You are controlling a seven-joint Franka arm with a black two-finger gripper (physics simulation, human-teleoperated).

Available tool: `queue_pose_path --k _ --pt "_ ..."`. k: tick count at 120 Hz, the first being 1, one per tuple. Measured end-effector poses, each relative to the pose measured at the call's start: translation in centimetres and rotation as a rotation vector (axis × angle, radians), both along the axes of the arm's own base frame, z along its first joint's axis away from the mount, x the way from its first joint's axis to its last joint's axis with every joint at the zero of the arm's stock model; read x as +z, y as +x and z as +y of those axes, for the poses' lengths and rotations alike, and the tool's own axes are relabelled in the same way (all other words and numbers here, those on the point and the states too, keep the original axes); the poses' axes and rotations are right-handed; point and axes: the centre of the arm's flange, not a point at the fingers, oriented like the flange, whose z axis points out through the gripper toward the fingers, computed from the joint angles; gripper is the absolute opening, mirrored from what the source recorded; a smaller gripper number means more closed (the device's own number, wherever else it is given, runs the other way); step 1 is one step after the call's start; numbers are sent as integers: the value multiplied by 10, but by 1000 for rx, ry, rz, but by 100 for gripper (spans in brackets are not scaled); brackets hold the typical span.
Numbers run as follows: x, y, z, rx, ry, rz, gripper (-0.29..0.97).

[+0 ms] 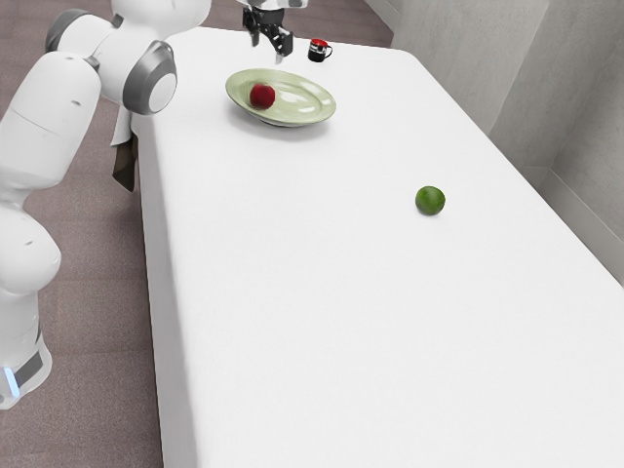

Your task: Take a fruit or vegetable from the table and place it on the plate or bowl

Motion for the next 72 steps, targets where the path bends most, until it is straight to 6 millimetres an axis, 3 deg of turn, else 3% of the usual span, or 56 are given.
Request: queue_pose_path --k 25,33,39,52,63,72 --pt "6 1 -4 -9 -17 -26 67" --pt "11 24 -30 -72 -40 -55 67" --pt "16 59 -74 -162 -56 -76 68" --pt "42 131 -217 -393 -68 -70 68" --pt "48 157 -323 -552 -110 2 68" --pt "48 165 -404 -684 -167 60 68"
